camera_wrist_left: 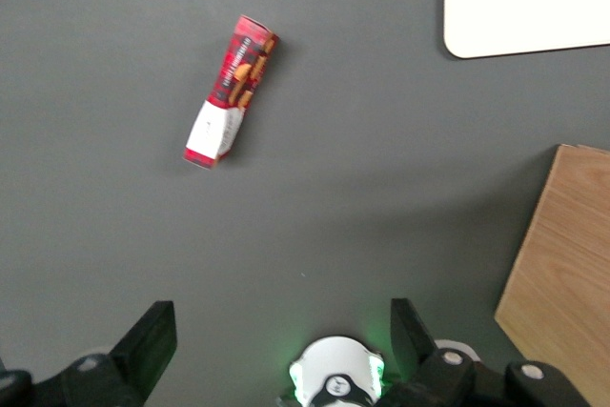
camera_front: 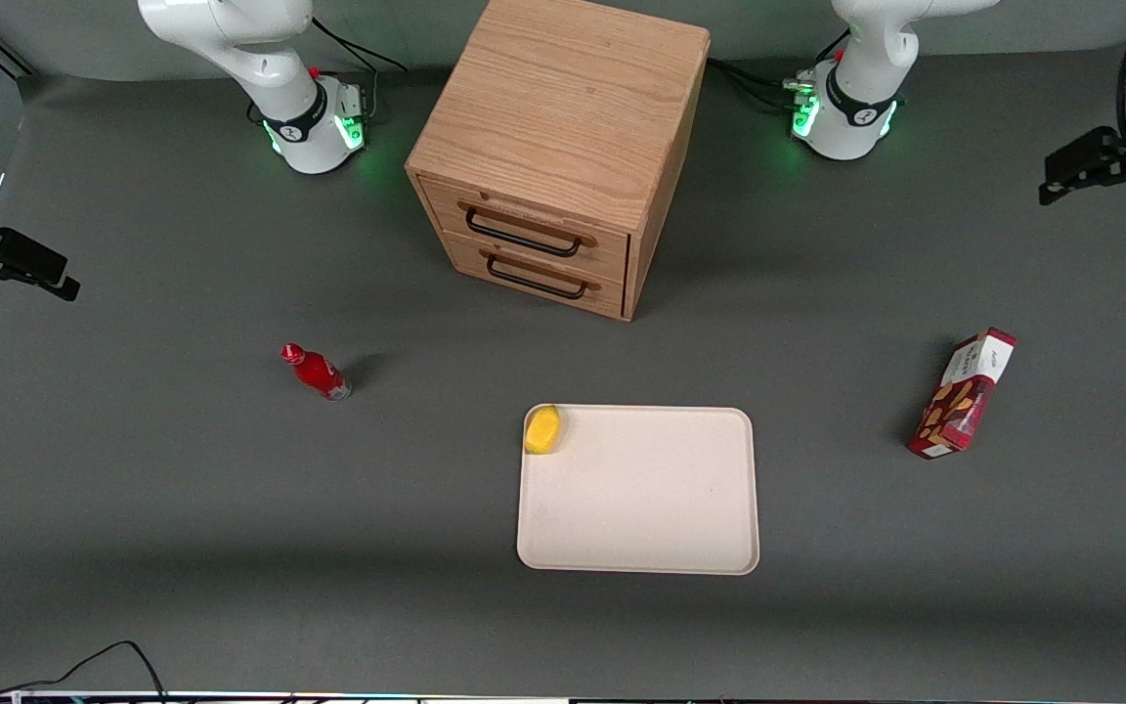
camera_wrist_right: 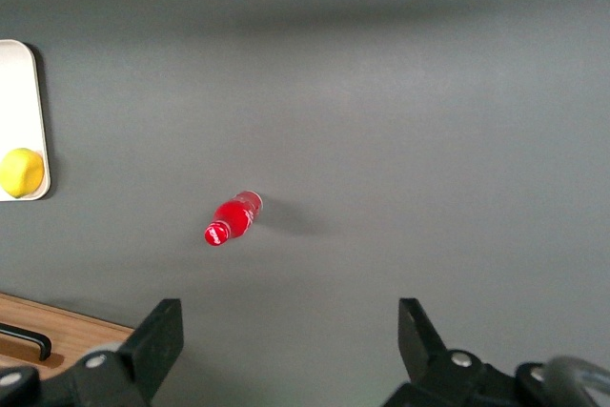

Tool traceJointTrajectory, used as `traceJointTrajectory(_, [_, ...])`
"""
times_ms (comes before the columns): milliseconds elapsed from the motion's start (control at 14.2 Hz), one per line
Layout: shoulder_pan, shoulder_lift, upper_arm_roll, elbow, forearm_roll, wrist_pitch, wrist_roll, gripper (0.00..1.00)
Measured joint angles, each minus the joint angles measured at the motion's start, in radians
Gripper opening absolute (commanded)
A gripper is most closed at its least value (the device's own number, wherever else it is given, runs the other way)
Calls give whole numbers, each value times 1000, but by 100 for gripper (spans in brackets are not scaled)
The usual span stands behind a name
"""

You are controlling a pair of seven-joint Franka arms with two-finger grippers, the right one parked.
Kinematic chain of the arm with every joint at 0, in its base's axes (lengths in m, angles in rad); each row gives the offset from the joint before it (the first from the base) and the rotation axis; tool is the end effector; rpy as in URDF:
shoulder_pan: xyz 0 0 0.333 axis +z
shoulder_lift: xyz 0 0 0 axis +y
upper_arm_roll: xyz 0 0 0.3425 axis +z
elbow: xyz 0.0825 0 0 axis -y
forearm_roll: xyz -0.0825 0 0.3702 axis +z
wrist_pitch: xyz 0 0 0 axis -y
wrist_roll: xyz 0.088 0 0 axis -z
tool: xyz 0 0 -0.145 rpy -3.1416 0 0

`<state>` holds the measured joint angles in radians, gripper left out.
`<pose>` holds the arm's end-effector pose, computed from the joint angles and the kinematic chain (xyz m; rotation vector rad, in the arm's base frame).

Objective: Place red cookie box on tray
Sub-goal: 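Move the left gripper down over the red shortbread box, then close the left gripper on the shortbread box and lift it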

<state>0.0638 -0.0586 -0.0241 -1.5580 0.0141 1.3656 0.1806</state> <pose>0.4931 0.0214 0.6330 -3.1264 0.2173 0.2114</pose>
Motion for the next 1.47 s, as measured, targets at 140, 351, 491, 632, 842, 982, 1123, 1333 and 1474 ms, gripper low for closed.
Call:
traceJointTrajectory(140, [3, 68, 75, -35, 10, 106, 189, 100])
traceJointTrajectory(351, [13, 244, 114, -107, 11, 327, 377, 100])
traceJointTrajectory(491, [11, 346, 108, -175, 11, 503, 434, 100])
traceJointTrajectory(632, [10, 423, 104, -249, 11, 680, 476, 100])
traceJointTrajectory(842, [11, 489, 105, -338, 9, 868, 530, 0])
traceJointTrajectory(982, [14, 498, 107, -396, -16, 951, 533, 0])
traceJointTrajectory(1123, [14, 498, 108, -416, -60, 964, 535, 0])
traceJointTrajectory(1333, [14, 487, 109, -402, -79, 936, 531, 0])
traceJointTrajectory(1474, [14, 472, 109, -362, -83, 859, 512, 0])
